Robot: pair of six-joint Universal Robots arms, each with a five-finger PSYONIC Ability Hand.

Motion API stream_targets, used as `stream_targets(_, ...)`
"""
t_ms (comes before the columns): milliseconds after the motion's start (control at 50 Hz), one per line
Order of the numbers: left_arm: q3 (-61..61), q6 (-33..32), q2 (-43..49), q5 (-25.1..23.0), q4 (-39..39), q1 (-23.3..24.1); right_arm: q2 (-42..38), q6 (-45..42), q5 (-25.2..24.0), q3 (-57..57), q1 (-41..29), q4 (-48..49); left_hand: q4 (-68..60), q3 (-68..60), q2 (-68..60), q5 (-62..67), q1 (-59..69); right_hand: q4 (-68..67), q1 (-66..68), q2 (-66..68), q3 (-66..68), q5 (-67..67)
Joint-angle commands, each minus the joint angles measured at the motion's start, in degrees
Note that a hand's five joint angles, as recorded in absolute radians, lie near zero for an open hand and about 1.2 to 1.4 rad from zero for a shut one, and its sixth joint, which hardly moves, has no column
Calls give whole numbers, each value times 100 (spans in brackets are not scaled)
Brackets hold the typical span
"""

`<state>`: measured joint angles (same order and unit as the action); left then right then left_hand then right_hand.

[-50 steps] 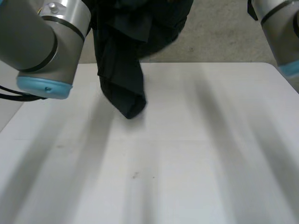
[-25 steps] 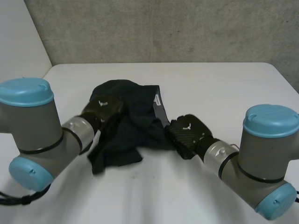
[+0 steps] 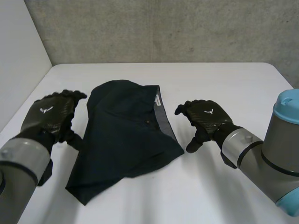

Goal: Fold the shorts.

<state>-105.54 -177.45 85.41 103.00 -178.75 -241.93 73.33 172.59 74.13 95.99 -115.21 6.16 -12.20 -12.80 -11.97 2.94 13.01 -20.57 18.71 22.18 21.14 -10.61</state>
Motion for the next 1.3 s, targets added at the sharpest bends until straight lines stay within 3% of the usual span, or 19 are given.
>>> stream_targets(20, -458, 1062, -33, -61, 418, -91, -292, -33, -48, -71, -81, -150, 198, 259, 176, -272, -280, 241, -55, -403, -298, 245)
stream_targets(160, -652, 1274, 37, -87, 912, -275, -740, -121, -57, -159, -168, -45, 198, 259, 176, -272, -280, 208, -22, -369, -264, 211)
stream_targets(240, -915, 1222, 72, -87, 850, -599, -1048, -375, 5, -343, -484, 227, 215, 276, 192, -289, -296, 157, 29, -318, -214, 161)
stream_targets(420, -1048, 1178, 608, -78, 429, -829, -1514, -1438, 14, -590, -670, 324, 220, 280, 197, -294, -301, -11, 197, -150, -46, -7)
stream_targets(580, -1021, 1169, 1223, -96, 261, -1119, -2129, -1615, 110, -1169, -801, 342, 220, 280, 197, -294, -301, -296, 483, 135, 240, -293)
stream_targets(720, -1004, 1134, 1575, -350, 209, -1119, -2472, -1711, 374, -1750, -819, 315, 220, 280, 197, -294, -301, -2412, 2598, 2250, 2355, -2408)
stream_targets(760, -995, 1125, 1593, -456, 209, -1110, -2542, -1729, 400, -1864, -819, 289, 220, 280, 197, -294, -301, -3988, 4175, 3827, 3932, -3985)
stream_targets(780, -995, 1125, 1610, -509, 209, -1102, -2551, -1729, 392, -1925, -819, 289, 220, 280, 197, -294, -301, -5923, 6110, 5762, 5867, -5920)
stream_targets(1000, -916, 1125, 1935, -764, -195, -1014, -1893, -1343, 418, -1865, -802, 272, -71, -10, -93, -4, -11, -5943, 6129, 5782, 5886, -5939)
stream_targets(1220, -538, 1143, 2392, -764, -477, -592, -1435, -1044, 427, -1566, -766, 263, -1498, -1437, -1521, 1424, 1417, -5943, 6129, 5782, 5886, -5939)
stream_targets(1240, -512, 1143, 2428, -755, -494, -566, -1418, -1035, 427, -1531, -758, 263, -1884, -1823, -1906, 1809, 1802, -5943, 6129, 5782, 5886, -5939)
stream_targets(1300, -450, 1151, 2489, -729, -591, -495, -1348, -1035, 427, -1504, -749, 272, -5326, -5265, -5348, 5251, 5244, -5943, 6129, 5782, 5886, -5939)
